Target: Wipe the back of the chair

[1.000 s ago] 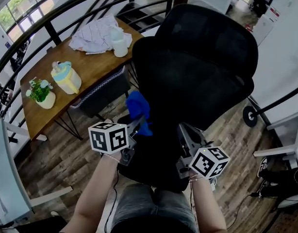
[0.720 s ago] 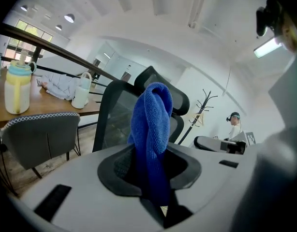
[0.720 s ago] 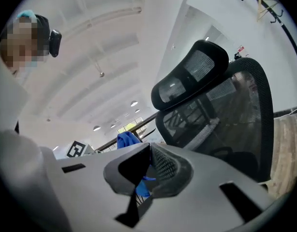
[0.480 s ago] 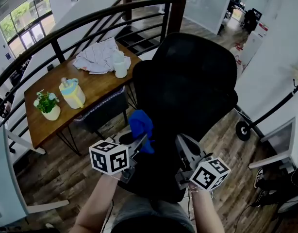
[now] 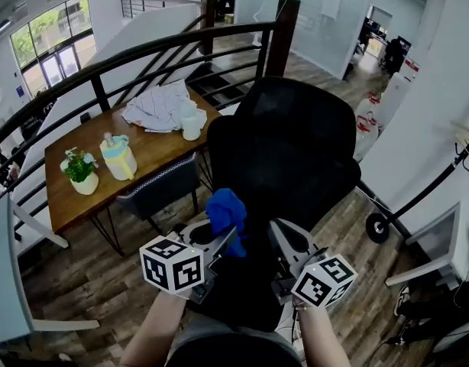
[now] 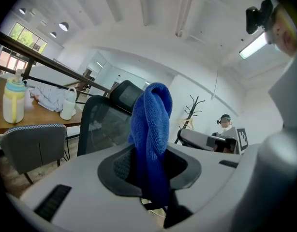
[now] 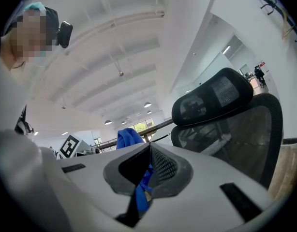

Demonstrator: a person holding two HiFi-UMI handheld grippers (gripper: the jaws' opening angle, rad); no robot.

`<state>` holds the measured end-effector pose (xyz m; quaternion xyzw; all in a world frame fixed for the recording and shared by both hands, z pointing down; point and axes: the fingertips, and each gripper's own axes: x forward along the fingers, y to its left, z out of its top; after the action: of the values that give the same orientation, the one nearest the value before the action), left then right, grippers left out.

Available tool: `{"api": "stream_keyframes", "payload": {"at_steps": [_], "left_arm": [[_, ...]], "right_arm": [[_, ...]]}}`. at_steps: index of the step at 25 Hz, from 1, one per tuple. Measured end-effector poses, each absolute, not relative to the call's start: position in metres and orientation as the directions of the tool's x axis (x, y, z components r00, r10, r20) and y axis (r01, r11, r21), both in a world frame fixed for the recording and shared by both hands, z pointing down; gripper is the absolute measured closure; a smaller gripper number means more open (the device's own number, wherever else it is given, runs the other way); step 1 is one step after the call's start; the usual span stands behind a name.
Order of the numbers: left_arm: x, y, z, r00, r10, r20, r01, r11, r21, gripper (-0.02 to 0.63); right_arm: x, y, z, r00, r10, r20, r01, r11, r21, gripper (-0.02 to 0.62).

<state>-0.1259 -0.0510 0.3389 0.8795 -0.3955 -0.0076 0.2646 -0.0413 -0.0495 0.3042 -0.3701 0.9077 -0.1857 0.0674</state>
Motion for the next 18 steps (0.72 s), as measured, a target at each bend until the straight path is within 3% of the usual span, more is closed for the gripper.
{"api": "stream_keyframes", "payload": {"at_steps": [18], "left_arm": [[-0.098, -0.049, 0.341, 0.670, -0.712, 0.210, -0.712, -0.535, 0.455, 0.495]], "right_arm": [[-0.015, -0.049, 0.308, -0.729, -0.684, 0.003, -0.631, 0.671, -0.390, 0.568]]}}
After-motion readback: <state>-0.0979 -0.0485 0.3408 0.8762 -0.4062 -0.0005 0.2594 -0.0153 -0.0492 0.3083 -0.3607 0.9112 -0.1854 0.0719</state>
